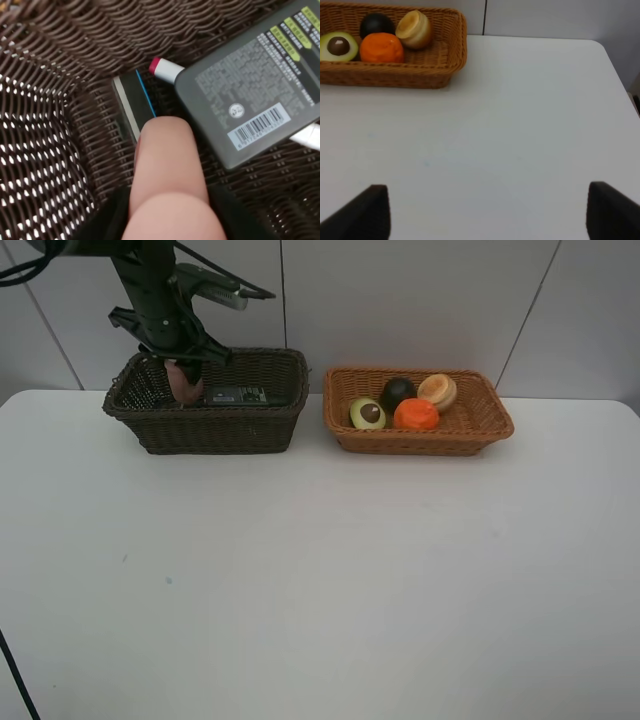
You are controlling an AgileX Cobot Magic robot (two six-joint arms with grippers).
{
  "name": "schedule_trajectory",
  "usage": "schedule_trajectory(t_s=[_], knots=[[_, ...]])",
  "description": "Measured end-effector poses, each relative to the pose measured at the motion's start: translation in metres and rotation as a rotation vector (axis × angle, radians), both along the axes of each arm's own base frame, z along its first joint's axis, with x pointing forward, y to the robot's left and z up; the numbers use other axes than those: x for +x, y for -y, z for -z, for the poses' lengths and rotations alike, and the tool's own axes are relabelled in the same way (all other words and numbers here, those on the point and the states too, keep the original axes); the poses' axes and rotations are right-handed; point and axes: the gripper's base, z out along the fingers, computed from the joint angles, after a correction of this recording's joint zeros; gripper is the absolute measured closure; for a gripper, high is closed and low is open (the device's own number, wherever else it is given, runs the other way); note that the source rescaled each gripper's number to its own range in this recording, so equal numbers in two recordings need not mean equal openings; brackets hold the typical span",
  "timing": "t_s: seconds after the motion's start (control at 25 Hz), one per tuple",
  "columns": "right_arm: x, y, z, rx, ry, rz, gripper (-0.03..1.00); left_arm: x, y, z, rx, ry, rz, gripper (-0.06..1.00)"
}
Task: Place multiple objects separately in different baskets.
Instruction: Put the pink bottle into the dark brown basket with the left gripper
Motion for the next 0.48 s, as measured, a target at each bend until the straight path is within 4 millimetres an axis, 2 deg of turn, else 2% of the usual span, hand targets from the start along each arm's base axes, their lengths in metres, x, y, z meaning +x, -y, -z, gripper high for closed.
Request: schedule_trajectory(t_s=[0.4, 0.44, 0.48], knots=[[0.0, 0.0, 0.0, 0.0, 0.0, 0.0, -0.02, 0.0017, 0.0041, -0.0005, -0.055, 0.021, -0.013, 0.92], [0.0, 0.0, 0.0, 0.0, 0.0, 0.0, -0.02, 0.0017, 0.0043, -0.0005, -0.057, 0.022, -0.013, 0.92], [0.0, 0.0, 0.0, 0.0, 0.0, 0.0, -0.02, 0.0019, 0.0043, -0.0006, -0.057, 0.024, -0.012, 0.86]])
